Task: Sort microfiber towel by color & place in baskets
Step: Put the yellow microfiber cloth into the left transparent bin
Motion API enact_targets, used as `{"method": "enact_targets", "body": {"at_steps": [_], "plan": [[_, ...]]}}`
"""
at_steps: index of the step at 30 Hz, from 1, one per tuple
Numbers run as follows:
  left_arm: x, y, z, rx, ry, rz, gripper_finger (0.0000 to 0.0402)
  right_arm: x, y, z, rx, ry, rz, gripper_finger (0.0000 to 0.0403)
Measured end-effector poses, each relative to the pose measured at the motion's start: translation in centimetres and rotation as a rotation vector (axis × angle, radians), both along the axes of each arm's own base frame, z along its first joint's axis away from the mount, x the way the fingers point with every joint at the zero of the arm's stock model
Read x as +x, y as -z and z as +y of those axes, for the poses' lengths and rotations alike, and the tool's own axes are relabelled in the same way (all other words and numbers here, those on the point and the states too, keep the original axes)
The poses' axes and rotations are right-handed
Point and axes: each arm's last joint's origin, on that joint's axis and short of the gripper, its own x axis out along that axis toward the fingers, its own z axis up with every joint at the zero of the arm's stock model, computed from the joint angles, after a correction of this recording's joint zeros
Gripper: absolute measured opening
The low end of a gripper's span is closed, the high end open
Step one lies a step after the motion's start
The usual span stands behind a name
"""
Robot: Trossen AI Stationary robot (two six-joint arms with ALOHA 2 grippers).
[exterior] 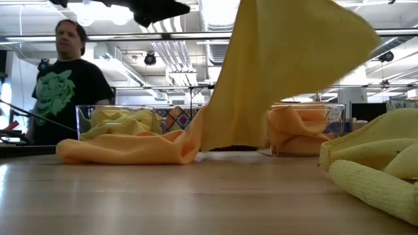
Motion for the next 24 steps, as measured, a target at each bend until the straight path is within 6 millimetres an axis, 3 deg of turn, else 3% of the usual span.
{"method": "enact_targets", "body": {"at_steps": [5, 16, 24], "plan": [[1.7, 0.7, -0.1, 0.048, -0.003, -0.061, 0.0259, 0.5, -0.6, 0.3, -0.012, -0.048, -0.042, 0.0009], [6.1, 1.9, -0.6, 0.084, 0.046, -0.007, 0.0259, 3.2, -3.5, 1.1, -0.113, -0.112, -0.031, 0.0009], [6.2, 2.3, -0.6, 0.089, 0.056, 0.050, 0.0259, 5.0, -4.8, 1.5, -0.189, -0.126, 0.026, 0.0009]]}}
